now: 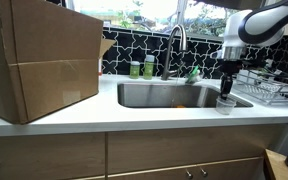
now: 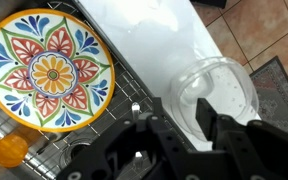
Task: Pick up the small clear lunch box and fetch some water, pour the water from the small clear lunch box onto the plate in the sink and place the small clear lunch box back on the kitchen counter
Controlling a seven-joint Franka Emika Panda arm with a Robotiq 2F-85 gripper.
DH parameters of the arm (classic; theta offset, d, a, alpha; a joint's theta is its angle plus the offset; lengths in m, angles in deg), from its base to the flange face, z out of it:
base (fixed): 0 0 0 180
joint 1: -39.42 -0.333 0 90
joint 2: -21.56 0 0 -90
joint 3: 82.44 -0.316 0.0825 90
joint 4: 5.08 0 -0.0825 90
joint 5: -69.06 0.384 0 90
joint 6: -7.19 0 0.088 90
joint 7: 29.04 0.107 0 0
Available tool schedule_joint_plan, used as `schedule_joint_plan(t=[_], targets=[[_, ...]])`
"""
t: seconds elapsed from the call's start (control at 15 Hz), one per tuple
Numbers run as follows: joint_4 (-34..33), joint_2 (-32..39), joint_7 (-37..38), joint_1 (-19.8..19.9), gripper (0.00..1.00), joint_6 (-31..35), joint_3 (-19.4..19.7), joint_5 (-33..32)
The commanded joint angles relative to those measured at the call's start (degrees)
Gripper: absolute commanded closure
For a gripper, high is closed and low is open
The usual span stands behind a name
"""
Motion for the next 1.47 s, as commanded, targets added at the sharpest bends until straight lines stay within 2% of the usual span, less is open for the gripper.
schedule_joint_plan(t=[0.0,0.2,0.27,0.4,0.67,1.07,1.4], targets=[[1.6,-1.73,-0.84,-0.64,0.27,1.11,0.44,2.55],[0.96,-2.83,-0.7,-0.37,0.05,0.24,0.67,2.72],[0.26,-3.35,0.78,0.17,0.01,-0.72,0.41,1.25],[-0.57,-4.45,9.76,1.9,0.0,1.05,-1.02,-1.69],[-4.2,-5.2,20.36,4.23,0.0,2.53,-2.04,-6.45],[-5.29,-5.57,38.96,8.87,0.0,8.91,-6.12,-19.99],[-6.15,-5.74,56.89,12.89,0.0,6.15,-10.08,-32.24]])
